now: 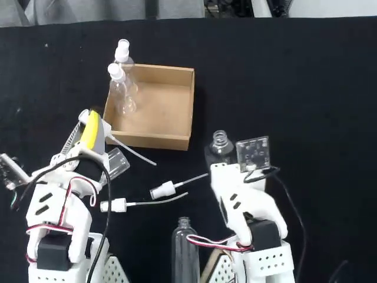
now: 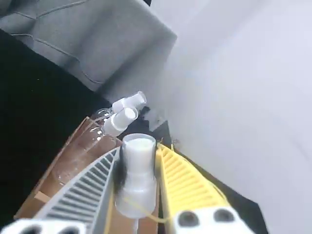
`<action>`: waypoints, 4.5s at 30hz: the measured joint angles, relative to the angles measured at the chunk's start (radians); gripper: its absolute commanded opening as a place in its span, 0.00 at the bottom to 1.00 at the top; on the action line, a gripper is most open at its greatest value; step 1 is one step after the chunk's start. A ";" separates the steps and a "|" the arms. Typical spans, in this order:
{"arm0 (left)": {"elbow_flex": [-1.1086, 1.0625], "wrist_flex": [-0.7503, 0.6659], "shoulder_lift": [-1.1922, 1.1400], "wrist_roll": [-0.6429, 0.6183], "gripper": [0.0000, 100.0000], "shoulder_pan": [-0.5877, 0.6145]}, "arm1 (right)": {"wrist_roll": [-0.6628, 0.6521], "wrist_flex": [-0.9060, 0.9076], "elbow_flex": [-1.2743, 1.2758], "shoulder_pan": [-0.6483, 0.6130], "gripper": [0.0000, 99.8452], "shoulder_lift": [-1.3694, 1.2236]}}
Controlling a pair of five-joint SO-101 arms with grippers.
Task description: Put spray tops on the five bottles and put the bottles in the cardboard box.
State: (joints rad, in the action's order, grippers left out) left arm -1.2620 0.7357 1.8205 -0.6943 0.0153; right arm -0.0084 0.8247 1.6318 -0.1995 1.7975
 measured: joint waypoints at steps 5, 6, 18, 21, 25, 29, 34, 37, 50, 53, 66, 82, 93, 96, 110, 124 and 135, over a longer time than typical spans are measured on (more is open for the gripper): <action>0.000 0.000 -0.003 -0.057 0.03 0.002 | 0.000 0.000 0.000 -0.052 0.03 0.000; 0.000 0.000 -0.003 -0.069 0.03 0.002 | 0.000 0.000 0.000 -0.058 0.03 0.000; -0.029 -0.023 -0.003 -0.212 0.03 0.002 | -0.153 0.000 0.021 -0.160 0.03 0.000; -0.087 -0.103 0.000 -0.218 0.03 0.002 | -0.180 0.000 0.021 -0.196 0.03 0.000; -0.190 -0.253 -0.006 -0.218 0.03 0.002 | -0.219 -0.008 0.046 -0.221 0.03 0.000; -0.250 -0.367 -0.008 -0.219 0.03 0.002 | -0.259 -0.049 0.057 -0.229 0.03 0.000; -0.258 -0.397 -0.008 -0.219 0.03 -0.009 | -0.315 -0.061 0.057 -0.233 0.03 0.000; -0.258 -0.397 -0.008 -0.219 0.03 -0.046 | -0.359 -0.063 0.057 -0.233 0.03 0.000; -0.258 -0.399 -0.008 -0.219 0.03 -0.097 | -0.390 -0.063 0.057 -0.233 0.03 0.000; -0.258 -0.400 -0.008 -0.219 0.03 -0.115 | -0.390 -0.063 0.057 -0.233 0.03 0.000; -0.293 -0.404 -0.008 -0.204 0.03 -0.155 | -0.390 -0.063 0.057 -0.233 0.03 0.000; -0.356 -0.410 -0.006 -0.163 0.03 -0.351 | -0.393 -0.063 0.057 -0.235 0.03 0.000; -0.385 -0.410 -0.008 -0.157 0.03 -0.430 | -0.368 -0.063 0.057 -0.256 0.03 0.000; -0.385 -0.410 -0.008 -0.155 0.03 -0.437 | -0.356 -0.063 0.057 -0.275 0.03 0.000; -0.385 -0.410 -0.008 0.011 0.03 -0.453 | -0.350 -0.063 0.057 -0.296 0.03 0.000; -0.301 -0.219 -0.008 0.014 0.19 -0.453 | -0.350 -0.064 0.057 -0.299 0.03 0.000; -0.229 -0.160 -0.008 -0.064 0.19 -0.453 | -0.284 -0.064 0.057 -0.299 0.03 0.000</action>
State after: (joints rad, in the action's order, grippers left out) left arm -1.4906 0.5762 1.8128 -0.7587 -0.4373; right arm -0.2923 0.7603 1.6886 -0.4987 1.7975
